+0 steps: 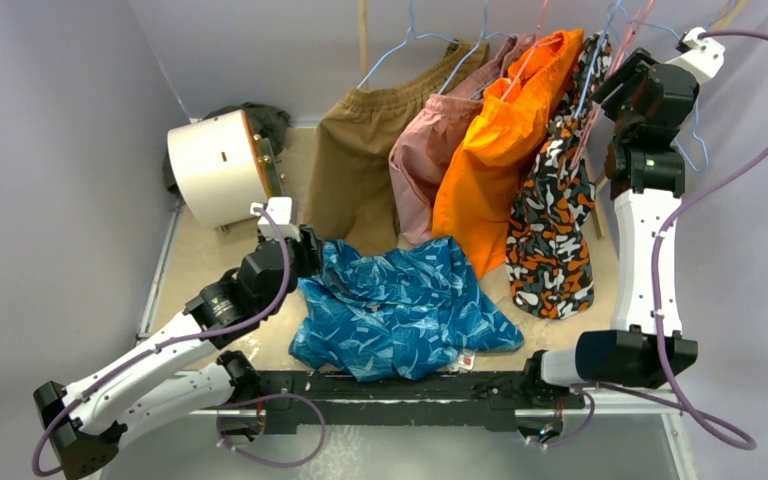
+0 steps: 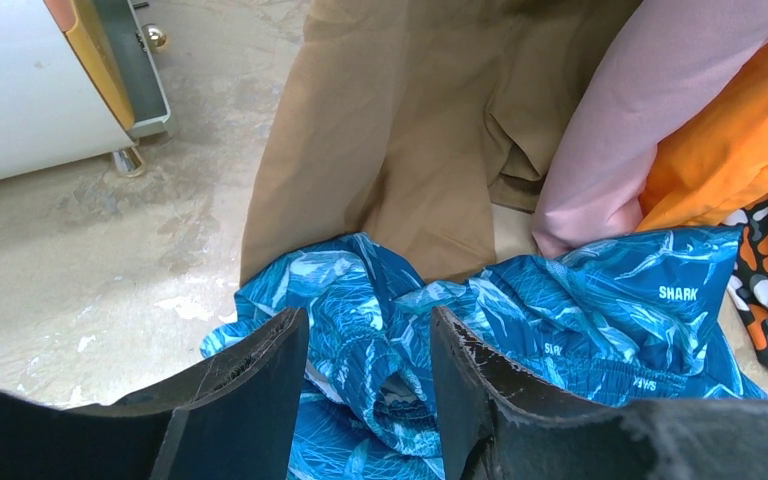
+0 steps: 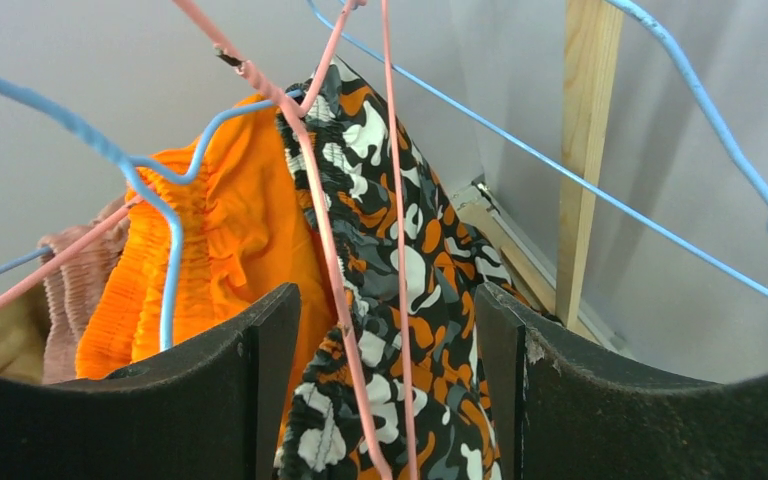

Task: Place the shorts on the hanger
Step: Pick up the hanger from the clothesline.

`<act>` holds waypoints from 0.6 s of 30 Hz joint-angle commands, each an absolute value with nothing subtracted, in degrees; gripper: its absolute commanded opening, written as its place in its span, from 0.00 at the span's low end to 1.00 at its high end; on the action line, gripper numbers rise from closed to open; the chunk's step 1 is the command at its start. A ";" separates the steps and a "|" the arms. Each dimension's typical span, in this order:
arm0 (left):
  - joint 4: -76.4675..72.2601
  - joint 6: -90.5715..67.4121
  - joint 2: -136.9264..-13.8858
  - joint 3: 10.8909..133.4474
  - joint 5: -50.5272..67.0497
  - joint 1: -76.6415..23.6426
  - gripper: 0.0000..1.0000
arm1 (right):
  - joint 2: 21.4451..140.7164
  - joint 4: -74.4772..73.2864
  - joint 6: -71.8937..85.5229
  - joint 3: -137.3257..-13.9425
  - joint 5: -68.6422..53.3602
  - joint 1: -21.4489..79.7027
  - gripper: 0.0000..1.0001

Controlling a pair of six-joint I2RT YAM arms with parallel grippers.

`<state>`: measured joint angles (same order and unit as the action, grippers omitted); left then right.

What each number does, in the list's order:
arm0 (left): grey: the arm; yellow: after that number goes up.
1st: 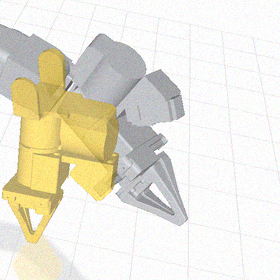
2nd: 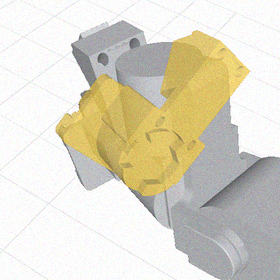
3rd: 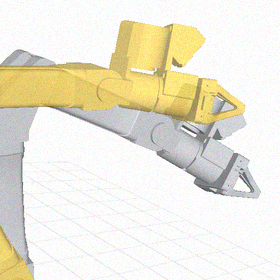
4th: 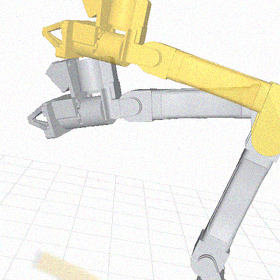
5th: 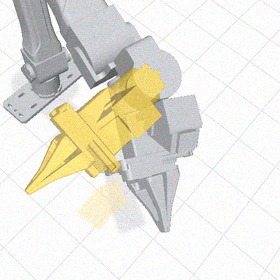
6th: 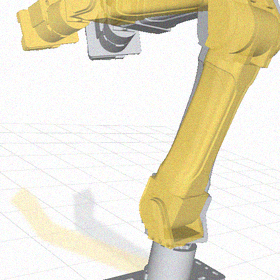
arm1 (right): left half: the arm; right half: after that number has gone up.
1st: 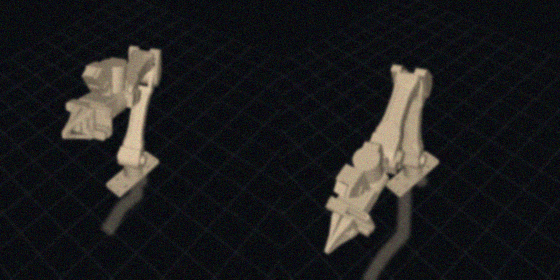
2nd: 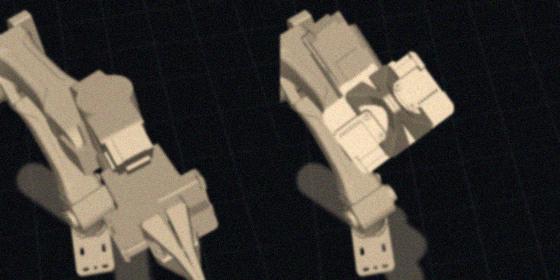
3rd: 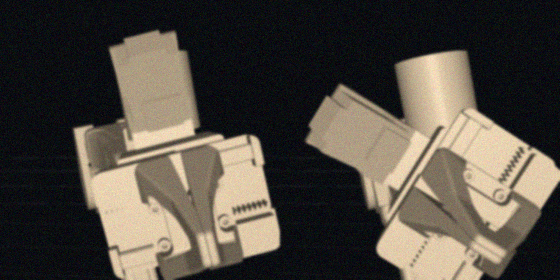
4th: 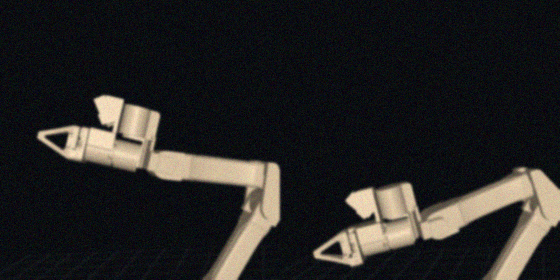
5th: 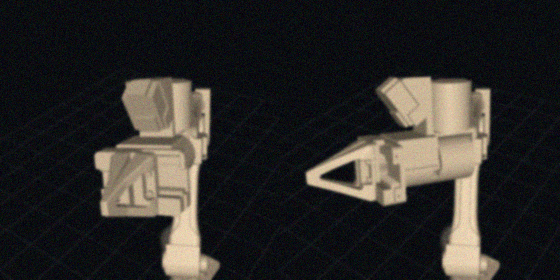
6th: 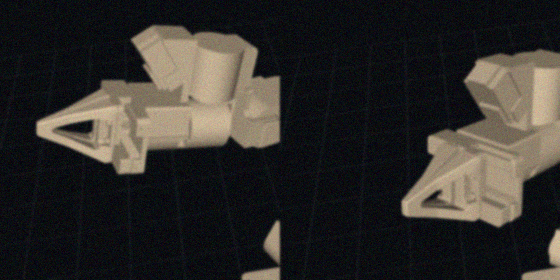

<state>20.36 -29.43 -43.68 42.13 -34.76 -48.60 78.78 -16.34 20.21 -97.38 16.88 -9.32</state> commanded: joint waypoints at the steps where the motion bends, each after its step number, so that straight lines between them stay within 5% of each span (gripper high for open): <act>1: 18.14 -30.18 -43.09 44.58 -33.89 -47.47 0.47 | 79.04 -11.05 20.44 -99.50 15.03 -9.74 0.68; 9: 17.94 -30.37 -41.82 44.46 -32.94 -45.70 0.48 | 80.41 -10.10 20.04 -100.46 14.20 -9.84 0.68; 18: 18.25 -30.39 -41.59 44.44 -32.72 -45.62 0.48 | 82.75 -8.88 20.04 -100.95 14.22 -10.17 0.49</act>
<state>20.36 -29.52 -42.39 42.13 -33.12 -45.87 81.71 -12.05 20.10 -98.32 15.22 -9.58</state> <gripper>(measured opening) 0.477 0.524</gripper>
